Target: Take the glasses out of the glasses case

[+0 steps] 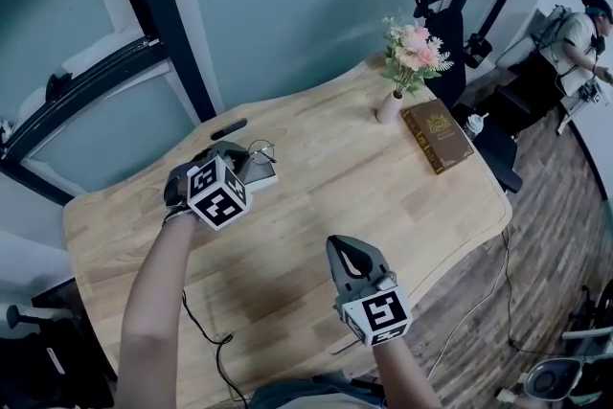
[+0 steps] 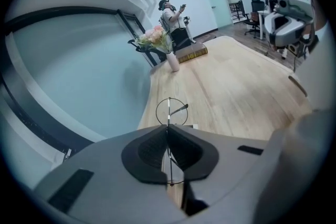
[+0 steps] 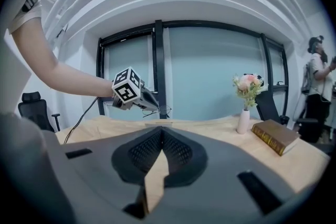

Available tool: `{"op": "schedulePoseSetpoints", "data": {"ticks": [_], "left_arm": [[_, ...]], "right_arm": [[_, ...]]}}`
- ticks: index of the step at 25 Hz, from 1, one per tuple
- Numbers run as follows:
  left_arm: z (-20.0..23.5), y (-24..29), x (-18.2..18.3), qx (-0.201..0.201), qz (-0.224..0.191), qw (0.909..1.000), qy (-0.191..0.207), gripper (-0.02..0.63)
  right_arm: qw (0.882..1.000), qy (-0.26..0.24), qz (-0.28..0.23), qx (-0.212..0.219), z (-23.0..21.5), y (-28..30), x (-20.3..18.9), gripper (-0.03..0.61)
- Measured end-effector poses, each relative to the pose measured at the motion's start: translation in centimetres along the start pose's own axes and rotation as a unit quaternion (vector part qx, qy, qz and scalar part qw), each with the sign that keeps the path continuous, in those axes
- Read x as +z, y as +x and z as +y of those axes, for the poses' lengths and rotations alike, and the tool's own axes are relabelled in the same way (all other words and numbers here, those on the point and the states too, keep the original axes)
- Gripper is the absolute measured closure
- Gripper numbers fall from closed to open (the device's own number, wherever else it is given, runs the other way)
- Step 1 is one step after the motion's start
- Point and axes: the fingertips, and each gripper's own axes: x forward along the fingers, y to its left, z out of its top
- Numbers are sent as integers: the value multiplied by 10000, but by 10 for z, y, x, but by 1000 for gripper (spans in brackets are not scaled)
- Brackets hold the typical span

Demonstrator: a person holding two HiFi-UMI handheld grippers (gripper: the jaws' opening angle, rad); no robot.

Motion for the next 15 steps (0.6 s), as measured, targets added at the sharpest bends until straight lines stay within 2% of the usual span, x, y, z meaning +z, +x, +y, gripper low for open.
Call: {"op": "schedulePoseSetpoints", "data": {"ticks": [5, 9, 15], "left_arm": [[-8, 19, 29, -172, -167, 9997, -48, 592], [-13, 43, 55, -300, -291, 9991, -77, 591], [-36, 91, 81, -696, -320, 9971, -14, 591]], "right_arm": [[9996, 74, 135, -242, -16, -17, -13, 568], [9977, 354, 243, -527, -36, -33, -30, 568], [9927, 665, 375, -929, -65, -49, -51, 568]]}}
